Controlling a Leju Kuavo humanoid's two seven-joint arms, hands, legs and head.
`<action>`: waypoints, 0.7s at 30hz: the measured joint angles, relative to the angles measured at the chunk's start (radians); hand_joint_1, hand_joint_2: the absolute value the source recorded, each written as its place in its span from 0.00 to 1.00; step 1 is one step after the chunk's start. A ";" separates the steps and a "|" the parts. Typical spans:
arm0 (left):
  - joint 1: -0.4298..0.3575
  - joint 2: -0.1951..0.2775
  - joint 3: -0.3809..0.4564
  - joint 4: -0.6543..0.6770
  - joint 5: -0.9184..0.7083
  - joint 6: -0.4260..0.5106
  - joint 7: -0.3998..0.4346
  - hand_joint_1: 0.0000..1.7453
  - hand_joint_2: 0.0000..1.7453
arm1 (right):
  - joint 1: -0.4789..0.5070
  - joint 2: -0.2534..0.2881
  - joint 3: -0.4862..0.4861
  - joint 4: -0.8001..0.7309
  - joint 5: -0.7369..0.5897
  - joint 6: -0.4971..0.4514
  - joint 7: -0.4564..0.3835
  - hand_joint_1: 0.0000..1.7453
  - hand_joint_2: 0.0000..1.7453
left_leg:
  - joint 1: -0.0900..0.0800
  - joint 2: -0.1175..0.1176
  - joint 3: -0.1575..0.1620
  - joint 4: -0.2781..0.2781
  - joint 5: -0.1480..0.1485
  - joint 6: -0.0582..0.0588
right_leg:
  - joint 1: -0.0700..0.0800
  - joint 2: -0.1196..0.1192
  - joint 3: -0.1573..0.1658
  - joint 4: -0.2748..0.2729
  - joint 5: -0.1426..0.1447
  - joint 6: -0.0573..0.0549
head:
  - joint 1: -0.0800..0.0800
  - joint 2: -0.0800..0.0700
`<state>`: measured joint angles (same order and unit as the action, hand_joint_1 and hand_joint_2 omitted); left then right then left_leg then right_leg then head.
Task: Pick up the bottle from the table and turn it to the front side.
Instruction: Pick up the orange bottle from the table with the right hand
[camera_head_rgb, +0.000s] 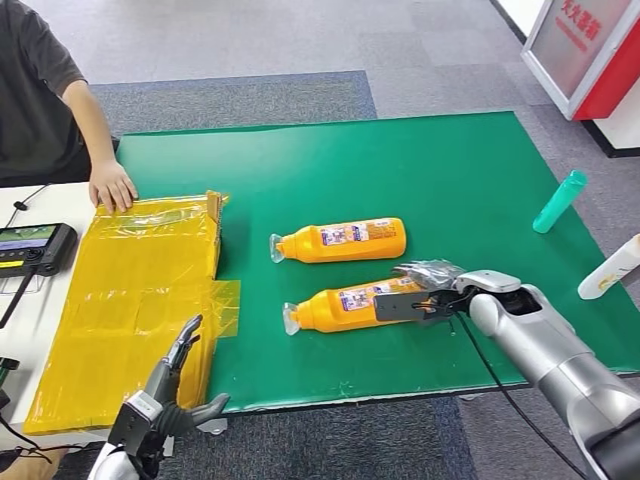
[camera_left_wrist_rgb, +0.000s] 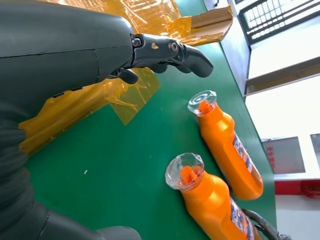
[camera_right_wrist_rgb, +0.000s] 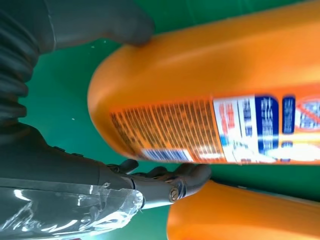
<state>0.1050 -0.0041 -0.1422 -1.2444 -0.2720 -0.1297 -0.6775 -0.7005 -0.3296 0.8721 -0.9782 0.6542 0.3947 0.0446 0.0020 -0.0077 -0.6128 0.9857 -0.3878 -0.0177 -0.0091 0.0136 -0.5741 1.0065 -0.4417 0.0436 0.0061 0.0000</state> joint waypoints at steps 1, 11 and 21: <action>-0.001 0.000 -0.001 0.000 0.000 0.000 0.000 0.00 1.00 | 0.000 0.000 0.002 0.002 -0.003 -0.004 -0.001 1.00 1.00 | 0.000 0.000 0.000 0.000 0.000 0.000 | 0.000 0.000 0.000 0.000 0.000 0.000 | 0.000 0.000; -0.002 0.000 -0.002 0.000 0.001 0.000 0.000 0.00 1.00 | -0.003 0.000 0.011 0.009 -0.009 -0.012 -0.010 1.00 1.00 | 0.000 0.000 0.000 0.000 0.000 0.000 | 0.000 0.000 0.000 0.000 0.000 0.000 | 0.000 0.000; -0.001 0.003 -0.003 0.000 0.015 0.000 0.000 0.00 1.00 | 0.043 -0.006 -0.014 -0.017 -0.068 -0.109 -0.023 1.00 1.00 | 0.000 0.000 0.000 0.000 0.000 0.000 | 0.000 0.000 0.000 0.000 0.000 0.000 | 0.000 0.000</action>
<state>0.1038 -0.0011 -0.1453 -1.2449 -0.2568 -0.1296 -0.6775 -0.6573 -0.3360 0.8584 -0.9951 0.5860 0.2853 0.0217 0.0021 -0.0077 -0.6127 0.9857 -0.3878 -0.0177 -0.0091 0.0135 -0.5743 1.0064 -0.4417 0.0436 0.0060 0.0000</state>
